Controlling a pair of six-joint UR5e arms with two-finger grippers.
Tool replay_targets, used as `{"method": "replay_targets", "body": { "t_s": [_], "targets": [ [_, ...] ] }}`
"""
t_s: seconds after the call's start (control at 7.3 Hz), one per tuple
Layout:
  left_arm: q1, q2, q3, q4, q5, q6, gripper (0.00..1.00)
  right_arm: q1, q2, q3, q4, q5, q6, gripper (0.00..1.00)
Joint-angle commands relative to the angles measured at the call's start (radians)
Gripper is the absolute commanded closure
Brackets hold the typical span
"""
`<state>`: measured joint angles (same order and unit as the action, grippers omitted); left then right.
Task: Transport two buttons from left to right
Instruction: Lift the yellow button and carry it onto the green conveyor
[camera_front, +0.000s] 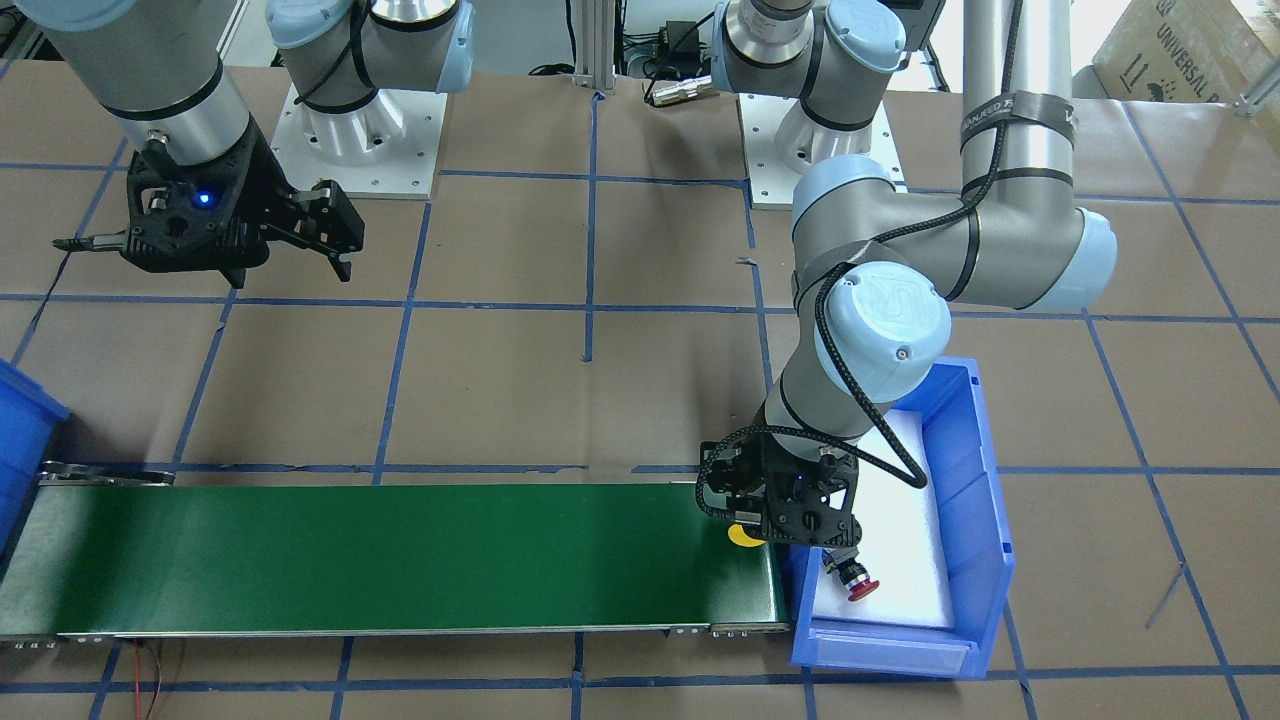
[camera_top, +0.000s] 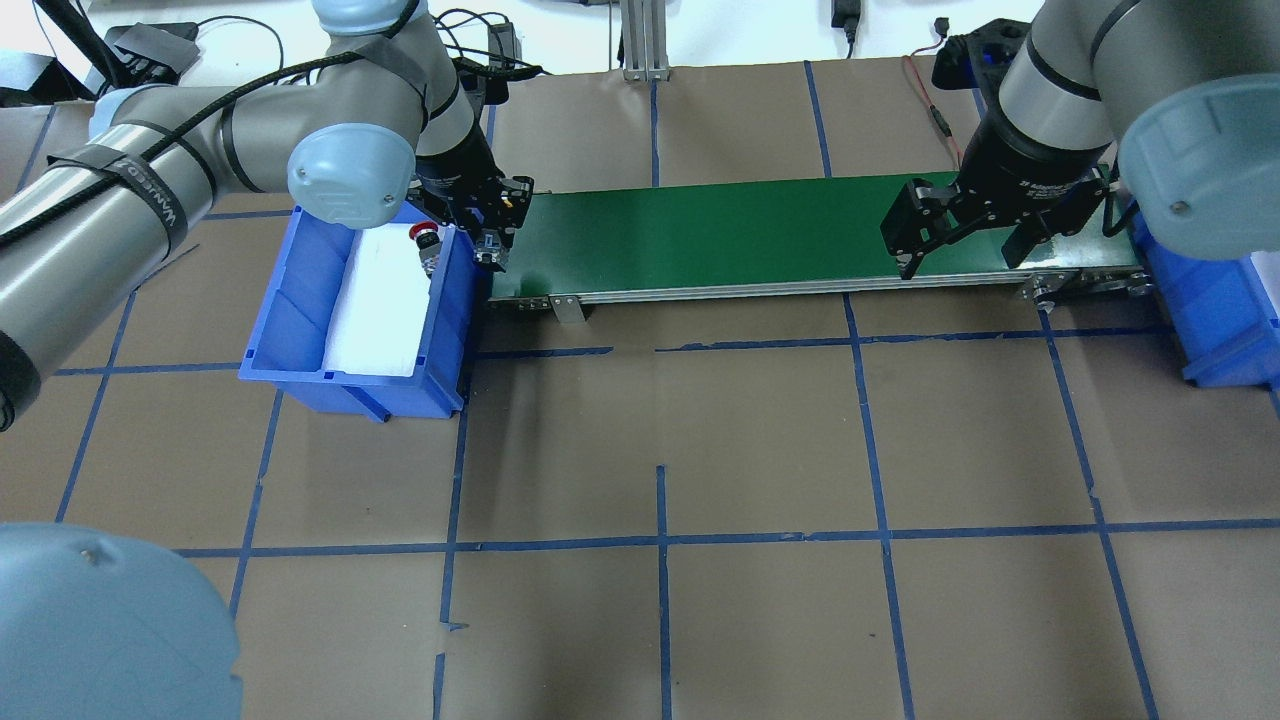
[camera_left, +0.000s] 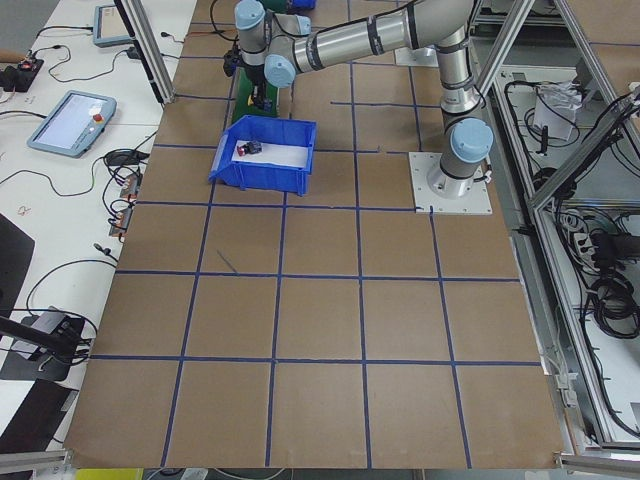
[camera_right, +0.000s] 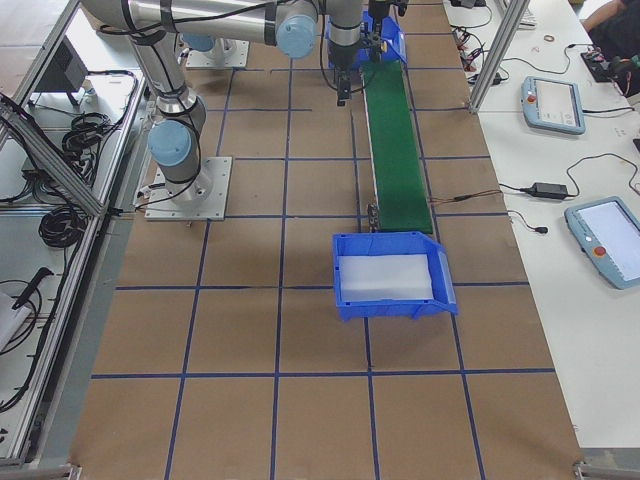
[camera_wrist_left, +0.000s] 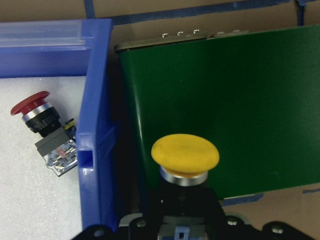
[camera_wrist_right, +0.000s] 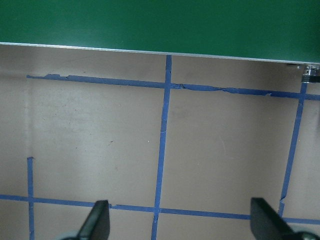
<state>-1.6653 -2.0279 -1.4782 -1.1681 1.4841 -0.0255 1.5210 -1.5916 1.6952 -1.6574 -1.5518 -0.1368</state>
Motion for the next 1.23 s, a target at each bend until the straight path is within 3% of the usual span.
{"method": "replay_targets", "body": {
  "t_s": [0.0,0.41,0.55,0.82,0.96,1.1],
  "targets": [
    [-0.007,-0.047,0.045,0.008,-0.028,-0.037,0.96,0.004,-0.002,-0.005,0.013,-0.001,0.019,0.00],
    [-0.007,-0.069,0.039,0.088,-0.031,-0.039,0.94,0.025,-0.024,-0.006,0.022,-0.001,0.207,0.00],
    [-0.007,-0.074,0.026,0.090,-0.030,-0.037,0.89,0.054,-0.027,-0.006,0.024,-0.005,0.253,0.00],
    [-0.007,-0.075,0.003,0.102,-0.033,-0.039,0.88,0.097,-0.025,-0.008,0.022,-0.019,0.264,0.00],
    [-0.007,-0.075,-0.004,0.102,-0.031,-0.037,0.48,0.094,-0.025,-0.008,0.022,-0.014,0.258,0.00],
    [-0.007,-0.065,-0.010,0.104,-0.041,-0.037,0.00,0.091,-0.024,-0.006,0.022,-0.014,0.253,0.00]
  ]
}}
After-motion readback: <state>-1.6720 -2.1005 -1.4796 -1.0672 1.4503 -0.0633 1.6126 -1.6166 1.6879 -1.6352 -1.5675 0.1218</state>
